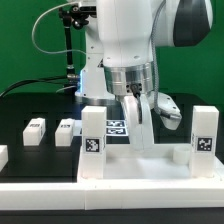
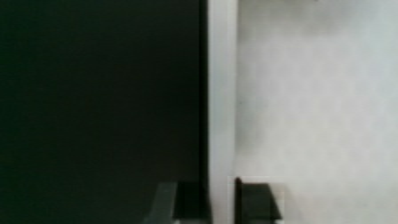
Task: Assemble desk
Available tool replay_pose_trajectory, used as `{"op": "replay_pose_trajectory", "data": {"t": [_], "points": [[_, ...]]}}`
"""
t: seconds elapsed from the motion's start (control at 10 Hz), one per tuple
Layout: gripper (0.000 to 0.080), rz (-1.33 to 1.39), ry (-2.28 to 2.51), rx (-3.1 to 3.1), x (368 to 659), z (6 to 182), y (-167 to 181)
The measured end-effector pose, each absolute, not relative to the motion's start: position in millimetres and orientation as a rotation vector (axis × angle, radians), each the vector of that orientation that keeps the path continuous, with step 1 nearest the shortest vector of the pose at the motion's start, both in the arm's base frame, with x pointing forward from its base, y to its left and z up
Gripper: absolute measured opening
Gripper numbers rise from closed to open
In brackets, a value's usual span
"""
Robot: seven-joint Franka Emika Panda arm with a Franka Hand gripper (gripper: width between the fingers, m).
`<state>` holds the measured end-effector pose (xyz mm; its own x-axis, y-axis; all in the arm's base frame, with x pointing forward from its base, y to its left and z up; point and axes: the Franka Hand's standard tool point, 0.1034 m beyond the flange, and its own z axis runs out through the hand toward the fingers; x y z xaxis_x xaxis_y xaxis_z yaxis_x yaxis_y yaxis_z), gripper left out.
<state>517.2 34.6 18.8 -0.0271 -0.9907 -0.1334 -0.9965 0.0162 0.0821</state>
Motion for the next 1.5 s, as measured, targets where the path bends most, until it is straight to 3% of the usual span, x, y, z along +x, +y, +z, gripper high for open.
{"op": "replay_pose_trajectory", "data": {"t": [0.6,1.0,1.5], "points": [[0.0059,0.171,1.509,-2.690,488.0,18.1,-16.2],[0.0058,0.112,1.185,-2.852,486.2,18.3,-30.1],[0.0057,0.052,0.282,-3.110,533.9,23.7,-32.3]]}}
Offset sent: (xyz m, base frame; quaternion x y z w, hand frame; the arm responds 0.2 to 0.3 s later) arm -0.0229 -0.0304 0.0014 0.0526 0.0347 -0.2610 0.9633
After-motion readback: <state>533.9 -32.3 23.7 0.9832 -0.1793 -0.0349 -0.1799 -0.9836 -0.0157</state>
